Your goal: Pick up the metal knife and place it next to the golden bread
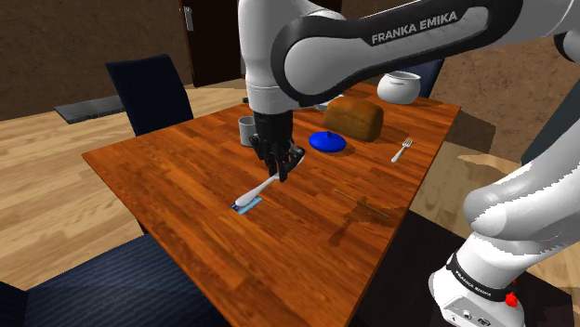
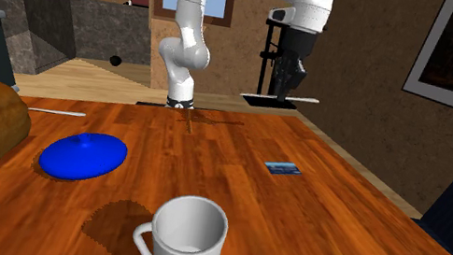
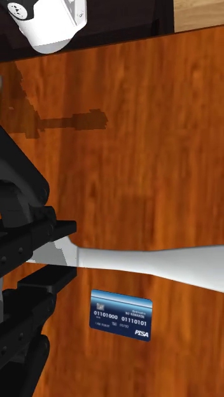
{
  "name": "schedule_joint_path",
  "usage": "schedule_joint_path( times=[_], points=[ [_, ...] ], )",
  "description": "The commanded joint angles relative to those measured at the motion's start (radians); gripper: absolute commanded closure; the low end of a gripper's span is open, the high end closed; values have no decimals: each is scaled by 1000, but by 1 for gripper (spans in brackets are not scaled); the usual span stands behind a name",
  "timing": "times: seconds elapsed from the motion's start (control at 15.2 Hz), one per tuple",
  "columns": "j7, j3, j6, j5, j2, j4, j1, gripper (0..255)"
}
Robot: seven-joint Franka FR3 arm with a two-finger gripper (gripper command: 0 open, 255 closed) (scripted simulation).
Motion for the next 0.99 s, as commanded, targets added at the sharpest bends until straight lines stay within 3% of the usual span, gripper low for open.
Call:
schedule_joint_path(
  times=[0.0,0.79,0.92],
  points=[
    [-14,-17,-29,15,-17,23,7,255],
    [-26,-39,-182,21,-27,171,8,255],
    [-130,-157,-180,94,-122,117,40,255]
  ],
)
